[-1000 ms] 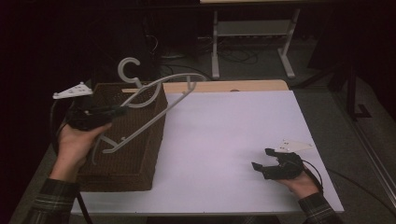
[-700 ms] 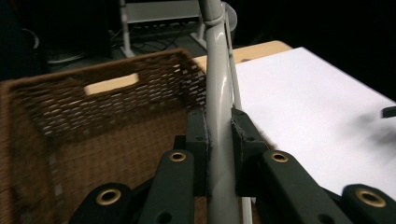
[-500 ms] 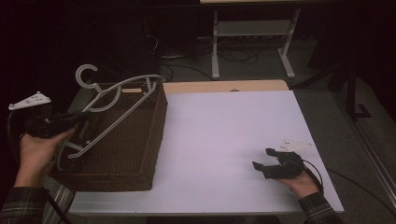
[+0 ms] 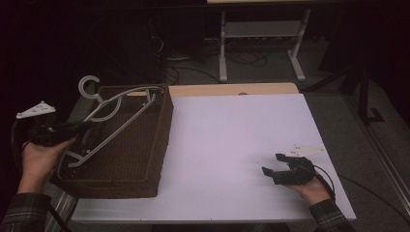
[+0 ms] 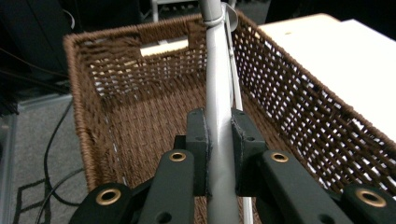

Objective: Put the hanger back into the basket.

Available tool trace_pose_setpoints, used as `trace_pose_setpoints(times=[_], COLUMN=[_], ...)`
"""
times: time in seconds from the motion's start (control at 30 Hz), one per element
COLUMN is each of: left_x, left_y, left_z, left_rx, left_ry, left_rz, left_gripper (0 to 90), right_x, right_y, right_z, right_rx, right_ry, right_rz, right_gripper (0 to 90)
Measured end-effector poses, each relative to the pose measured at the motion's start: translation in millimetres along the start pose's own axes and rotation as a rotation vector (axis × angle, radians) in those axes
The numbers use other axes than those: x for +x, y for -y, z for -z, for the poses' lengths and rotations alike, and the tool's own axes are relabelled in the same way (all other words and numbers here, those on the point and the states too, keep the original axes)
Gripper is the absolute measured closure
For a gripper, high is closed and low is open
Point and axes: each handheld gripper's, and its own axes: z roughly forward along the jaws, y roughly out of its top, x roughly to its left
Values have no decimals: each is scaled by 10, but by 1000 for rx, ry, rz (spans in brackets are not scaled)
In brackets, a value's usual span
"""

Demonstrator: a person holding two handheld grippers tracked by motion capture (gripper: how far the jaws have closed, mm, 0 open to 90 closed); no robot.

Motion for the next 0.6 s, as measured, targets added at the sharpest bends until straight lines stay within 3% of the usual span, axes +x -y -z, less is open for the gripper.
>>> trace_pose_setpoints(times=[0.1, 0.3, 0.37, 0.43, 0.6], left_x=[4, 63, 72, 89, 24], left_y=[35, 169, 211, 224, 195], left_z=[-102, -239, -261, -250, -249], left_rx=[40, 81, 76, 50, 44], left_ry=[-12, -7, -24, -17, -15], left_rz=[-12, 19, 25, 52, 47], left_gripper=[799, 795, 783, 728, 573], right_x=[-4, -10, -11, -11, -10], right_y=[1, 5, 5, 5, 2], right_z=[4, 12, 13, 13, 15], right_rx=[0, 0, -1, -1, -6], right_ry=[1, 2, 2, 3, 1], right_rz=[-1, -3, -5, -4, -5], right_gripper=[232, 236, 235, 235, 235])
